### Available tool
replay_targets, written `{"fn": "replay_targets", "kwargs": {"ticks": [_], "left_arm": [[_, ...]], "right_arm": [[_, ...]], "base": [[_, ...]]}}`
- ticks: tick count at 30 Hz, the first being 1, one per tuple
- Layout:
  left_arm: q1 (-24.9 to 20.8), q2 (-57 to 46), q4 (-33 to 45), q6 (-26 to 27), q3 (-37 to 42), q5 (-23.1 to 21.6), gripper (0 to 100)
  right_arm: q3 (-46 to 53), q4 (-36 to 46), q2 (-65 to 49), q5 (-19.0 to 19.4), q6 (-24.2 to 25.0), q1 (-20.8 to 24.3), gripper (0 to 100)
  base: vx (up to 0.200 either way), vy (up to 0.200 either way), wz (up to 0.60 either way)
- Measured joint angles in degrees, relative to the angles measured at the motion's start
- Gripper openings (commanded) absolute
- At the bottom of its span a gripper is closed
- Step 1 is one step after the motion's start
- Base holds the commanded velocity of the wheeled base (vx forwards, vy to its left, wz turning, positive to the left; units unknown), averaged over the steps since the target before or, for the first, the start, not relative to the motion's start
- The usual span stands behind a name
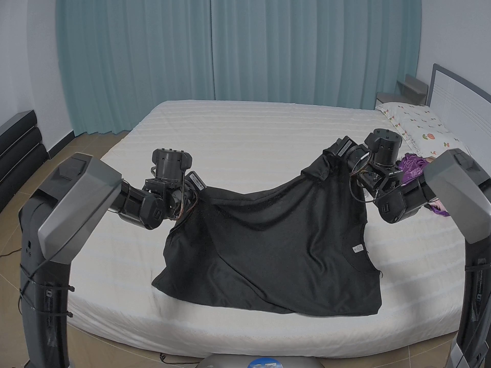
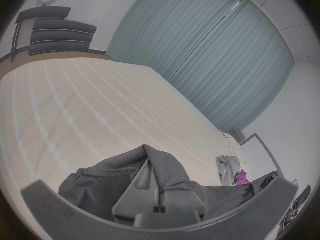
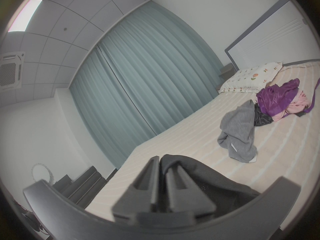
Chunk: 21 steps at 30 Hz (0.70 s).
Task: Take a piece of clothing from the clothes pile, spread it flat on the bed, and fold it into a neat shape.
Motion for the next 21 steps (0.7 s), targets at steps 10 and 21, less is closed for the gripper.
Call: {"fn": "replay_targets", "kwargs": {"ticks": [10,21], "left_arm": [[0.1,9.2,0.3,-2.8,-6.4,0.4,100],[2.4,12.0,-1.0,-4.0,-12.5,5.9,100]], "right_arm": [[-2.9,0.7,10.4,-0.1,0.0,-0.4,100],[-8.8,0.8,14.3,-5.7,3.4,-3.2,100]], "base": [[0.000,0.000,0.00],[0.000,0.000,0.00]]}}
